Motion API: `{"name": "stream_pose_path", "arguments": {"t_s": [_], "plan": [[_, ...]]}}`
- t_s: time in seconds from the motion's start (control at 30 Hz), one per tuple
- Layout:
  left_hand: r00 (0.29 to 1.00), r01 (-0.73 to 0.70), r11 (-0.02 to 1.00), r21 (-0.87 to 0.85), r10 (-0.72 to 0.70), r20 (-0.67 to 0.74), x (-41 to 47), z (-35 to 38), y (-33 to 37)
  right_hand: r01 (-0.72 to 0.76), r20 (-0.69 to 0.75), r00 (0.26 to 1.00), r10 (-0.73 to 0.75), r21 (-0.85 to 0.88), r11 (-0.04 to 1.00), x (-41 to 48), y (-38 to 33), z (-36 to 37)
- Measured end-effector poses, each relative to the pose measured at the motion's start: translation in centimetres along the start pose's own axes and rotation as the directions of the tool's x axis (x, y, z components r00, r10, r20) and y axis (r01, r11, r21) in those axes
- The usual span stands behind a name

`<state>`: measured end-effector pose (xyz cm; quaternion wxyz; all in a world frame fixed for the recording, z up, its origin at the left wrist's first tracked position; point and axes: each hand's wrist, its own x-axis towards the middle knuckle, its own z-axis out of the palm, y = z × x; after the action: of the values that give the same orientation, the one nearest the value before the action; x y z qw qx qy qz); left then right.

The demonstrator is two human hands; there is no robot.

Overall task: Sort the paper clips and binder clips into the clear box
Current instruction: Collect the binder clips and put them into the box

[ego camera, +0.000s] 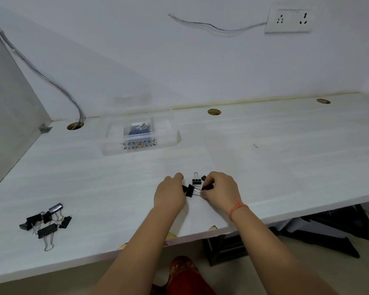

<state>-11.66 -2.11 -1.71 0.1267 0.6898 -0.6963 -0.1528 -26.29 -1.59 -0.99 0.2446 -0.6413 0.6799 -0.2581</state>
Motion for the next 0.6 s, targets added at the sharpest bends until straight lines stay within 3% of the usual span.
{"name": "stream_pose_path", "arguments": {"t_s": [0.27, 0.4, 0.5, 0.6], "plan": [[0.997, 0.055, 0.998, -0.041, -0.053, 0.056, 1.1, -0.4, -0.5, -0.022, -0.047, 0.998, 0.029, 0.147, 0.989, 0.9, 0.3, -1.4], [1.0, 0.028, 0.999, -0.026, -0.028, -0.012, 0.7, -0.2, -0.4, 0.001, 0.032, 0.999, 0.0, -0.02, 1.0, 0.7, 0.6, -0.9], [0.991, 0.072, 0.971, -0.229, -0.095, -0.092, 0.4, -0.4, -0.5, 0.053, 0.057, 0.997, -0.045, -0.149, 0.987, 0.4, 0.6, 0.2], [0.972, 0.206, 0.797, -0.568, -0.232, 0.027, 0.1, -0.9, -0.4, 0.052, 0.068, 0.997, -0.04, -0.184, 0.982, 0.4, 0.3, 0.6]]}}
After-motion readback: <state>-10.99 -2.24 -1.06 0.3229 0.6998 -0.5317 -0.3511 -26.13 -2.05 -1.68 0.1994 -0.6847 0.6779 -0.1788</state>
